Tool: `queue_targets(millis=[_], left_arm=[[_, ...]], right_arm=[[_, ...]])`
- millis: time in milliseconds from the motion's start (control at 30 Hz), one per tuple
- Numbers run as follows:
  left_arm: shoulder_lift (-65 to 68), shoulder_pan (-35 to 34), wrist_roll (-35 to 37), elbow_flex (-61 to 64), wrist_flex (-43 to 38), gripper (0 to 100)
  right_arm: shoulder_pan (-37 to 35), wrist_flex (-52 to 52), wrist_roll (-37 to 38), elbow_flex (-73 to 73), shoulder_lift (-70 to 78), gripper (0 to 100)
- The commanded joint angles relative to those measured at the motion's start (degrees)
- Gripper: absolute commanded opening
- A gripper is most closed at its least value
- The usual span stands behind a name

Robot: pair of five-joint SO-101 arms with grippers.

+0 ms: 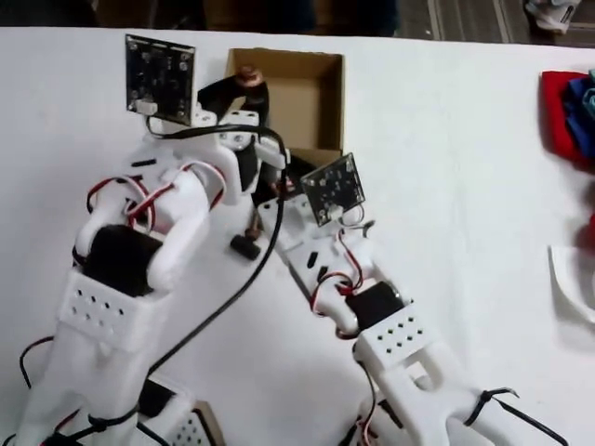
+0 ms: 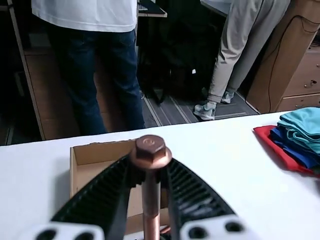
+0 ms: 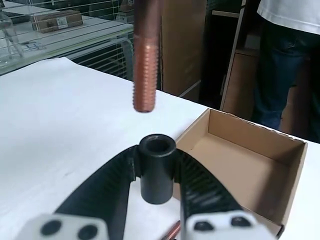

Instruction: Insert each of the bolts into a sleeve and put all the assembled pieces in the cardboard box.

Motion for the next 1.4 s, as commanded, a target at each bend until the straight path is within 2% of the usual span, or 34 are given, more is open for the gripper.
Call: queue_targets(millis=[0,400,667,1133,1367], left_arm=[[-0.18,-0.53,-0.09,-0.13,-1.49,3],[0.0,-0.44,-0.09,1.45,-1.58,3],[2.99,-0.88,5.19,1.45,-1.58,3],[4.22,-0.88,5.1,4.09,-0.97,3],[4.13,-0.88,5.1,5.93,3.16,3]], right_arm=[[0.04,0.13,0.0,-3.25,-0.31,2.1],[-0.13,0.13,0.0,-3.25,-0.31,2.1],[-0.13,0.13,0.0,-3.34,-0.31,2.1],[0.22,0.22,0.0,-3.96,-0.31,2.1],[0.22,0.22,0.0,-4.04,-0.31,2.1]])
